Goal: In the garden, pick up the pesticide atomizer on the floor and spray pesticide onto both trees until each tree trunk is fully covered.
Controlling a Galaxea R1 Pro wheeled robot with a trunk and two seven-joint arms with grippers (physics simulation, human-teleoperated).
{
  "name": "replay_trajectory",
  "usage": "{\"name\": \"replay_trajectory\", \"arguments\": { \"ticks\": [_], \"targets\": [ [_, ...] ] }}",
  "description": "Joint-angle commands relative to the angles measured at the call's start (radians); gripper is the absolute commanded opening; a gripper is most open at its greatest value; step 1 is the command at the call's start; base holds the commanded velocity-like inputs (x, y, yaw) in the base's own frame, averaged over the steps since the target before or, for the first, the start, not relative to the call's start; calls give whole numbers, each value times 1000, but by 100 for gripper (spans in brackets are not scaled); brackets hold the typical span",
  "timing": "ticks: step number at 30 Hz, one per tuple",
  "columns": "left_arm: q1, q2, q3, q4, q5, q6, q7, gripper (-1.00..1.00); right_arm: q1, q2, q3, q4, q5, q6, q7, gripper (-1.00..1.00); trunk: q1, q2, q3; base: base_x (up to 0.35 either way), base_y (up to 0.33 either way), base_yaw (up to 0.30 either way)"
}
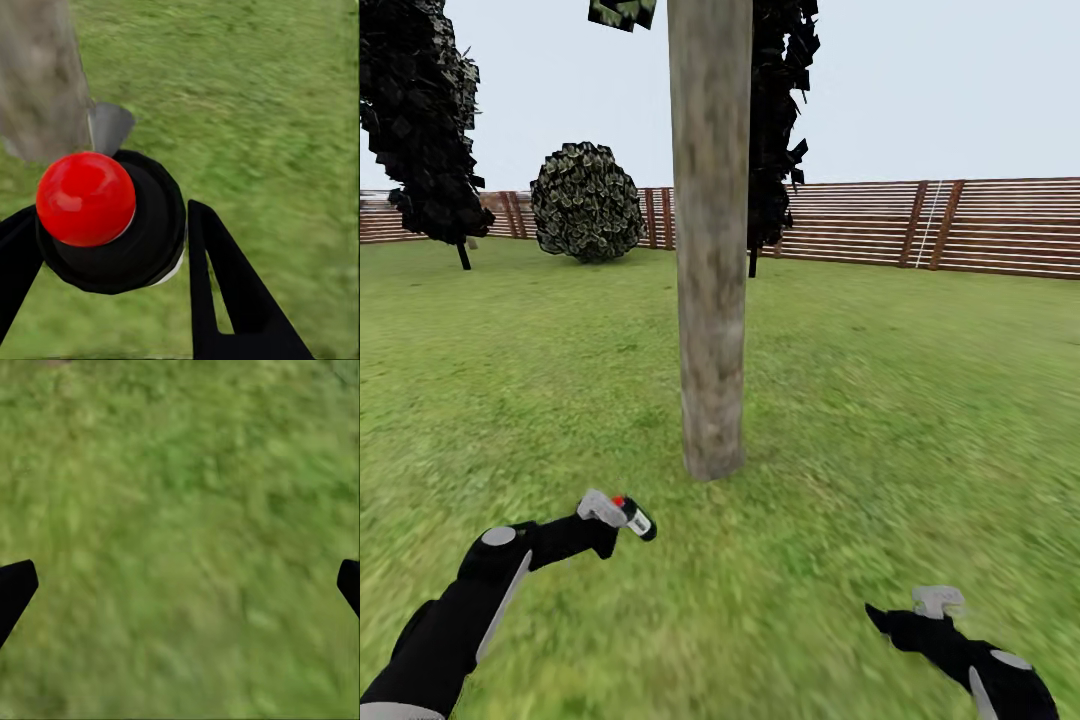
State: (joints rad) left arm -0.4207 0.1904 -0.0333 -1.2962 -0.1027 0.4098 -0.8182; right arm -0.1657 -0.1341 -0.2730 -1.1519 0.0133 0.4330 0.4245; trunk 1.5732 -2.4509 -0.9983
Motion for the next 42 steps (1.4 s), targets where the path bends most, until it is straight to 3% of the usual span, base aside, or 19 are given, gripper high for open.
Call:
{"name": "replay_trajectory", "arguments": {
  "ticks": [1, 2, 3, 4, 8, 13, 17, 18, 21, 22, 23, 24, 26, 29, 32, 34, 38, 39, 42],
  "targets": [
    [-1, 7, 0, 0, -20, 0, -50, -100, -34, -4, 0, 0, 2, 13, 66, 100, 0, 0, 0, 0, 0, 0],
    [-2, 11, 0, 0, -44, 1, -94, -100, -63, -9, 1, 0, 2, 28, 127, 100, 0, 0, 0, 0, 0, 0],
    [-3, 15, 0, 0, -94, 1, -162, -100, -109, -13, 1, 0, 2, 64, 214, 100, 0, 0, 0, 0, 0, 0],
    [-3, 15, 0, 0, -111, 1, -185, -100, -124, -15, 1, 0, 2, 75, 240, 100, 0, 0, 0, 0, 0, 0],
    [-5, 17, 0, 0, -288, -3, -394, -100, -216, -17, 7, -12, 2, 132, 425, 100, 0, 0, 0, 0, 0, 0],
    [-8, 17, -1, -1, -387, -5, -513, -100, -248, -17, 60, -114, 2, 192, 571, 100, 0, 0, 0, 0, 0, 0],
    [-47, 18, -2, -1, -466, -5, -607, -100, -252, -13, 93, -142, 2, 227, 602, 100, 0, 0, 0, 0, 0, 0],
    [-64, 17, -2, -2, -512, -5, -663, -100, -253, -9, 97, -145, 2, 231, 605, -100, 0, 0, 0, 0, 0, 0],
    [-101, 15, -2, -2, -613, -5, -731, -100, -253, -6, 108, -147, 2, 233, 608, -100, 0, 0, 0, 0, 0, 0],
    [-104, 14, -3, -2, -627, -5, -736, -100, -253, -5, 115, -148, 2, 233, 609, -100, 0, 0, 0, 0, 0, 0],
    [-110, 13, -3, -2, -650, -5, -744, -100, -253, -5, 136, -148, 2, 234, 609, -100, 0, 0, 0, 0, 0, 0],
    [-116, 10, -8, -2, -676, -5, -752, -100, -253, -5, 198, -149, 2, 234, 610, -100, 0, 0, 0, 0, 0, 0],
    [-120, 5, -23, -2, -690, -5, -753, -100, -253, -6, 275, -149, 3, 234, 610, -100, 0, 0, 0, 0, 0, 0],
    [-127, -7, -59, -2, -695, -5, -753, -100, -253, -6, 317, -155, 2, 234, 611, -100, 0, 0, 0, 0, 0, 0],
    [-136, -24, -140, -2, -698, -4, -753, -100, -253, -5, 328, -197, 2, 234, 613, -100, 0, 0, 0, 0, 0, 0],
    [-143, -37, -176, -2, -698, -4, -753, -100, -253, -5, 332, -214, 2, 234, 614, -100, 0, 0, 0, 0, 0, 0],
    [-158, -68, -194, -2, -699, -3, -753, -100, -253, -4, 334, -228, 2, 234, 614, -100, 0, 0, 0, 0, 0, 0],
    [-165, -86, -197, -2, -707, -3, -753, -100, -253, -4, 334, -229, 2, 234, 613, -100, 0, 0, 0, 0, 0, 0],
    [-174, -124, -210, -2, -775, -2, -753, -100, -253, 3, 336, -230, 2, 234, 613, -100, 0, 0, 0, 0, 0, 0]
  ]
}}
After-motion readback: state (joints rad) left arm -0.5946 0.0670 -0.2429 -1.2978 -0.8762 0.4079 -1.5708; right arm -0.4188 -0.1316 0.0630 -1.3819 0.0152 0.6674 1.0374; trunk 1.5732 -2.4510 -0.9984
